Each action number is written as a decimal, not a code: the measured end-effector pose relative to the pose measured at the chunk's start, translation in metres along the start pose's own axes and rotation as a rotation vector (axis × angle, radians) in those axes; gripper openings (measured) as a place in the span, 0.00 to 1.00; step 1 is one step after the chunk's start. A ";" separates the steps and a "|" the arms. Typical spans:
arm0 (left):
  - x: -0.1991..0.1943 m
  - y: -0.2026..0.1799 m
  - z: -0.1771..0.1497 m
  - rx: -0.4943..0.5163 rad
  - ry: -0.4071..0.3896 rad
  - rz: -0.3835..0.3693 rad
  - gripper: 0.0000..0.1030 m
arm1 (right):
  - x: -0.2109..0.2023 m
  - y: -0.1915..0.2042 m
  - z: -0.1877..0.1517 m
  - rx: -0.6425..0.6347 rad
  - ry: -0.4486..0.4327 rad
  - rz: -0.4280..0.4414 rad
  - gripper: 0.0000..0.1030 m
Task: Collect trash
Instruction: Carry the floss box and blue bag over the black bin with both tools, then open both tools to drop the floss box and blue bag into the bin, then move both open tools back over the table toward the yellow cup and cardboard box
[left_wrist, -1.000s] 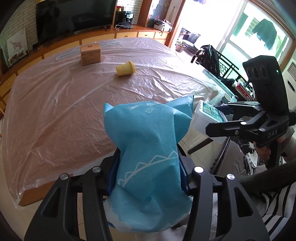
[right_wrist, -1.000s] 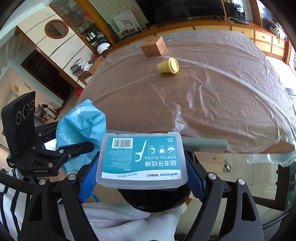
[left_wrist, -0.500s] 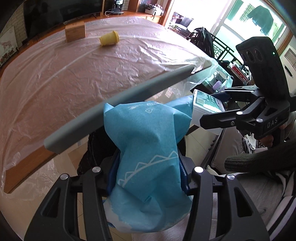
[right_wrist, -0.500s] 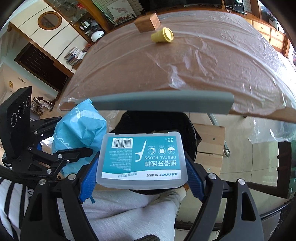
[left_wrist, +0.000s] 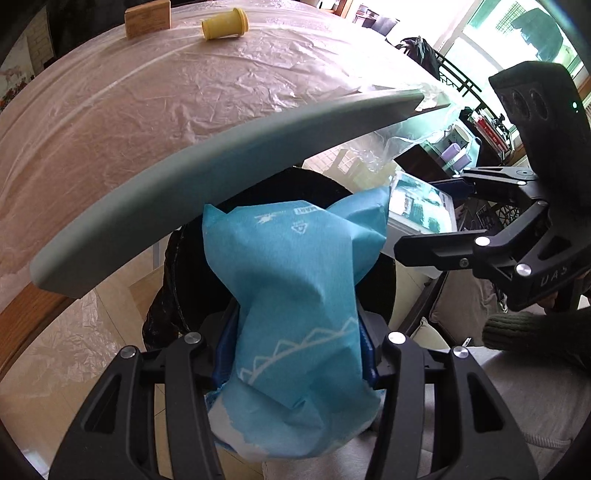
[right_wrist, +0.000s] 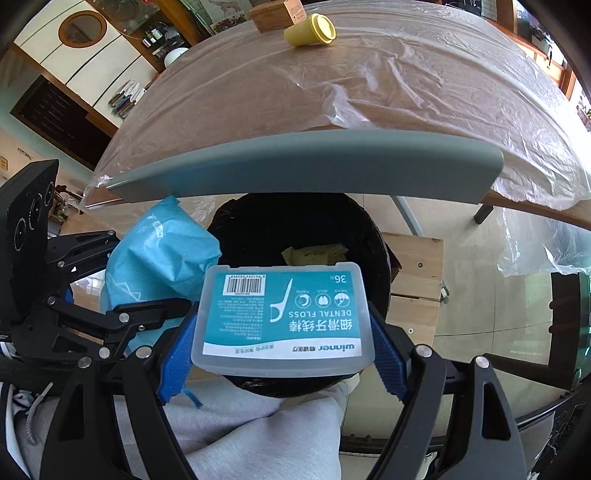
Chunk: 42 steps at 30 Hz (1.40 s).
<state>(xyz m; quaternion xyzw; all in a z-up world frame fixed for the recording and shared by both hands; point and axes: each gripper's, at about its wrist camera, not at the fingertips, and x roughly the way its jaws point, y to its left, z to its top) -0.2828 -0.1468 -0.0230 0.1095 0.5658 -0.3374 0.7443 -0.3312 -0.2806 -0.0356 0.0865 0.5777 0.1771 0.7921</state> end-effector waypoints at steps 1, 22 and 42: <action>0.003 0.000 0.000 0.001 0.005 0.003 0.51 | 0.002 0.001 0.000 -0.001 0.000 -0.004 0.78; 0.034 0.008 -0.006 0.001 0.069 0.044 0.50 | 0.036 -0.002 0.006 0.007 0.039 -0.056 0.78; -0.009 0.011 -0.005 -0.037 0.001 0.040 0.72 | -0.011 0.002 -0.001 -0.046 -0.025 -0.145 0.79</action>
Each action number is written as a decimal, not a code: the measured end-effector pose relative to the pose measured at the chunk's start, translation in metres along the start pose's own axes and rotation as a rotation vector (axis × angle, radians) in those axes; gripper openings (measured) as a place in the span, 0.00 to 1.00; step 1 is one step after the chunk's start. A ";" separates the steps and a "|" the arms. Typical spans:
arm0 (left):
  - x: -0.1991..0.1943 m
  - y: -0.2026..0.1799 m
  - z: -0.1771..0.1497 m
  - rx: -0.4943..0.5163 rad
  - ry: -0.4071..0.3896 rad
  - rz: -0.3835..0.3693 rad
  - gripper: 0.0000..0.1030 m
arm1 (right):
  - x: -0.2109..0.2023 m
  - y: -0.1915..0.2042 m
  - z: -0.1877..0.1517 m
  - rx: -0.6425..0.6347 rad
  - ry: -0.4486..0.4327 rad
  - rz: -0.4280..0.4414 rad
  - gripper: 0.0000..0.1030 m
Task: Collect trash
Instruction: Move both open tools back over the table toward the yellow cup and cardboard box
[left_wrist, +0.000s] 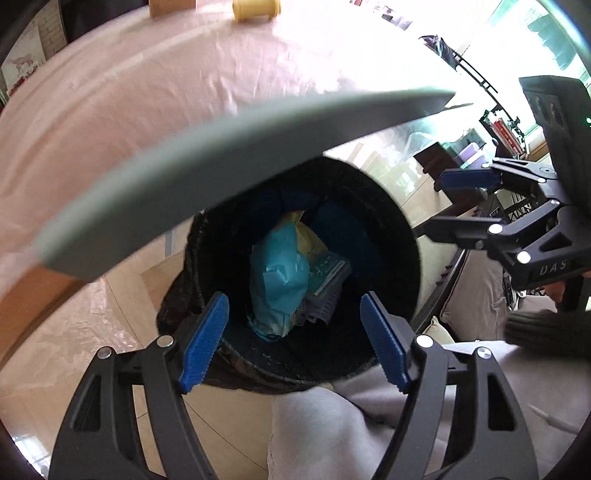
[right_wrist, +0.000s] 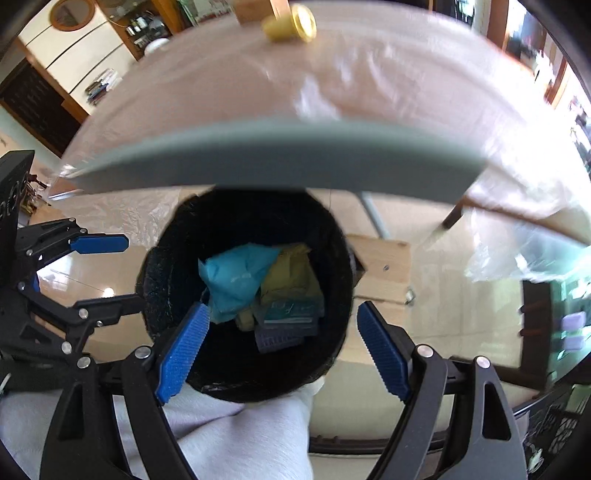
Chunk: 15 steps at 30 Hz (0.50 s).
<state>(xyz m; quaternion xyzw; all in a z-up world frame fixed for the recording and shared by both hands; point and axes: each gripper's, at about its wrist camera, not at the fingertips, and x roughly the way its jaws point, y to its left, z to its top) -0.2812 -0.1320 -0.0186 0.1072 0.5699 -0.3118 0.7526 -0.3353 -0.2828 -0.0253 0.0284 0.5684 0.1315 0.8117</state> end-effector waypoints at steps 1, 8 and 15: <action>-0.011 -0.002 0.001 0.010 -0.025 -0.003 0.72 | -0.011 0.002 0.001 -0.012 -0.028 -0.002 0.79; -0.105 0.013 0.051 0.030 -0.343 0.082 0.97 | -0.077 0.022 0.042 -0.070 -0.362 -0.115 0.96; -0.099 0.068 0.155 -0.106 -0.400 0.190 0.98 | -0.047 0.025 0.121 -0.008 -0.385 -0.109 0.96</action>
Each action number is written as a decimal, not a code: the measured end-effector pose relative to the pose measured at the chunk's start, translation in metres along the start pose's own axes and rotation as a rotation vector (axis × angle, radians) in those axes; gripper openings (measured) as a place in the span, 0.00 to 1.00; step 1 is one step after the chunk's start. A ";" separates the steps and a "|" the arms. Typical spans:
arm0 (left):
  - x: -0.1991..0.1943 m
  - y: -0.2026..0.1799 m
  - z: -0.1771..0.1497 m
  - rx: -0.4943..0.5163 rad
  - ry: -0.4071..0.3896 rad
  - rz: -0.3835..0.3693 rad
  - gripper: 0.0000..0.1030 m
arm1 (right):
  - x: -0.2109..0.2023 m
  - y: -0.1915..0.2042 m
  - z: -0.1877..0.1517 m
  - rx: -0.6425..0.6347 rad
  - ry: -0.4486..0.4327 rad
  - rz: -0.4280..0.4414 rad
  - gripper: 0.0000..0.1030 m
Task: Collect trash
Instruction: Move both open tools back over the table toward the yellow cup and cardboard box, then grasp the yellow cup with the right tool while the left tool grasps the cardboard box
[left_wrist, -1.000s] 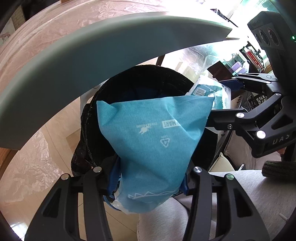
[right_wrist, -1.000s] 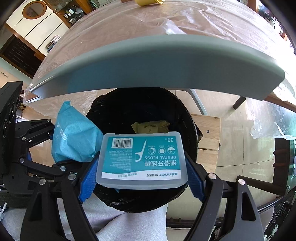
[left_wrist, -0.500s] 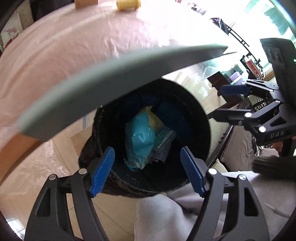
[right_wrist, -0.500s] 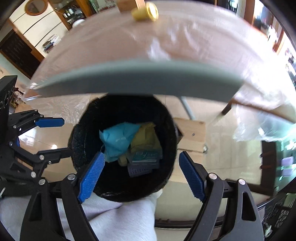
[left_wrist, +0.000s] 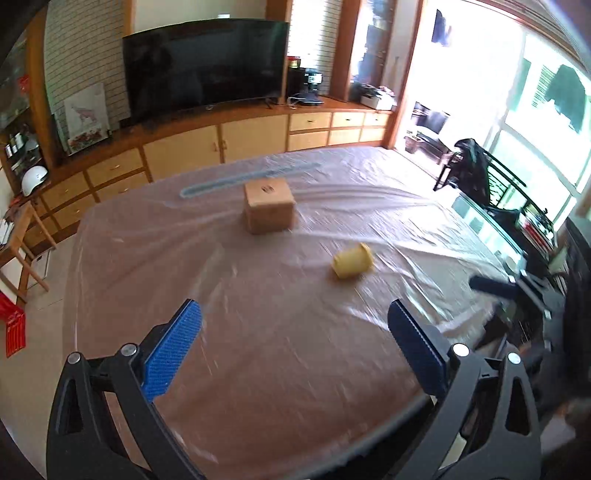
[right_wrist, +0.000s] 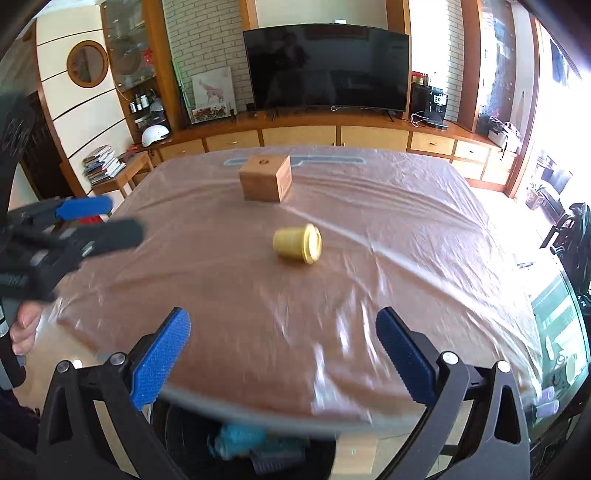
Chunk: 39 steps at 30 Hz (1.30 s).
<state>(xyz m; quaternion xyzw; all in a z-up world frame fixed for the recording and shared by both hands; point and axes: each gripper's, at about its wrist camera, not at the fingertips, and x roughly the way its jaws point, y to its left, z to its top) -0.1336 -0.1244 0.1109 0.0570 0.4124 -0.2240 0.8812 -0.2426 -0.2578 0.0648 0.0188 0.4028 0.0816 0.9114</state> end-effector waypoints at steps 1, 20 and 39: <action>0.010 0.003 0.009 0.001 0.008 0.009 0.98 | 0.008 0.000 0.003 0.005 0.004 -0.009 0.96; 0.156 0.023 0.081 0.037 0.162 0.079 0.96 | 0.119 0.028 0.045 0.013 0.148 -0.162 0.67; 0.142 0.037 0.082 0.023 0.130 -0.007 0.59 | 0.107 -0.006 0.051 0.168 0.137 -0.020 0.44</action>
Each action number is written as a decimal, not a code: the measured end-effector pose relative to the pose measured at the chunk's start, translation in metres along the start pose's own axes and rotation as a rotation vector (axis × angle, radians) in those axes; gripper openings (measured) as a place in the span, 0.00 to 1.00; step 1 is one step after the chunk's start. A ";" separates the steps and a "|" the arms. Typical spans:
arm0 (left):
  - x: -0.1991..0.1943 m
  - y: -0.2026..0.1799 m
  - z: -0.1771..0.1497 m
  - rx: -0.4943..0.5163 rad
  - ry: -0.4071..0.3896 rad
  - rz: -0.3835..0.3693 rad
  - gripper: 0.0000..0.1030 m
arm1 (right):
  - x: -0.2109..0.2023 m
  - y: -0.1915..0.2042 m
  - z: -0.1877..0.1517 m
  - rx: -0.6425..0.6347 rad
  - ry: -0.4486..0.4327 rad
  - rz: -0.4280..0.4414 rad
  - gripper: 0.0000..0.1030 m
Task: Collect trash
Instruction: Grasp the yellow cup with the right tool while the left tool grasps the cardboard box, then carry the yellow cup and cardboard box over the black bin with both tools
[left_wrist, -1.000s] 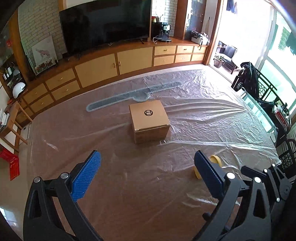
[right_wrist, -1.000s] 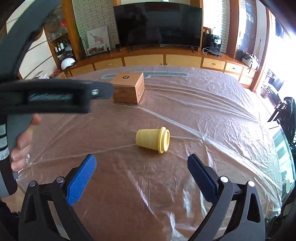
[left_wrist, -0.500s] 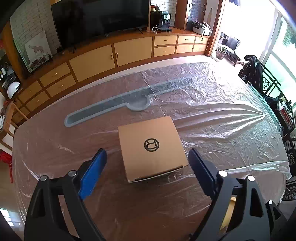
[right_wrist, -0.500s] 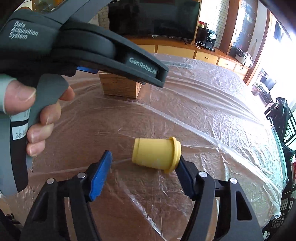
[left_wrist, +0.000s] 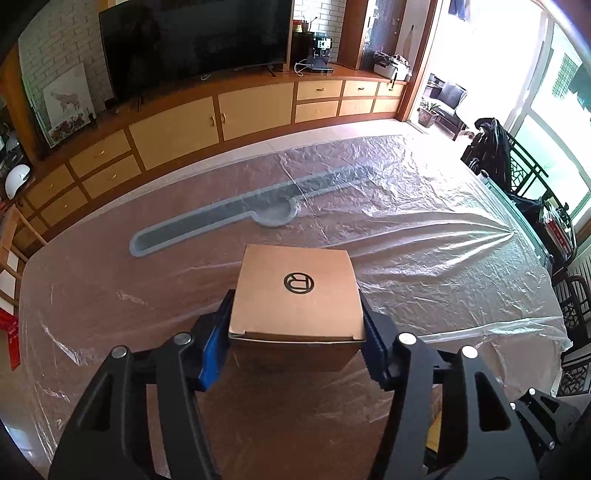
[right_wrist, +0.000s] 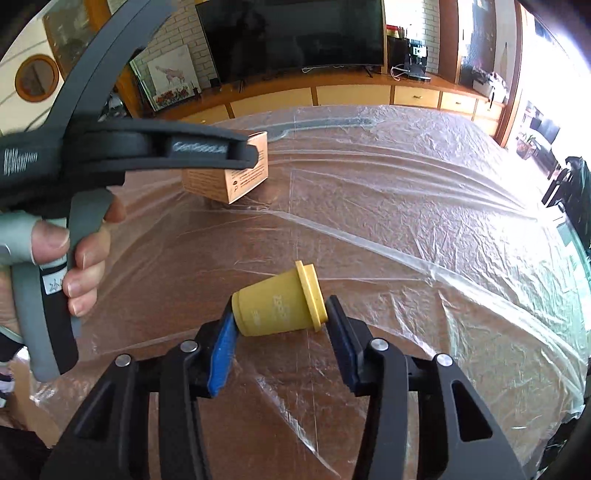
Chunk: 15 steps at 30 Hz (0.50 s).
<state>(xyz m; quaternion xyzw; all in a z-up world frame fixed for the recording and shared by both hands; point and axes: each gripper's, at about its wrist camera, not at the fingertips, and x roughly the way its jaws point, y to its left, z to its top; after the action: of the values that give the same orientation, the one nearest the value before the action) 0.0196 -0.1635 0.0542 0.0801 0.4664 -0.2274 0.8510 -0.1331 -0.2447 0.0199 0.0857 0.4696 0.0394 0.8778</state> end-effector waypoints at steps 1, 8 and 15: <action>-0.002 0.001 -0.001 -0.004 -0.001 -0.005 0.59 | -0.002 -0.004 0.002 0.016 0.002 0.020 0.44; -0.014 0.005 -0.011 -0.014 -0.005 -0.023 0.58 | -0.017 -0.023 0.002 0.113 0.004 0.109 0.44; -0.035 0.006 -0.020 -0.037 -0.031 -0.030 0.58 | -0.026 -0.031 0.006 0.112 -0.016 0.141 0.44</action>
<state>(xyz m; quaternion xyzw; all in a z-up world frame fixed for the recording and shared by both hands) -0.0087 -0.1407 0.0718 0.0535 0.4584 -0.2328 0.8560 -0.1430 -0.2791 0.0382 0.1680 0.4569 0.0741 0.8704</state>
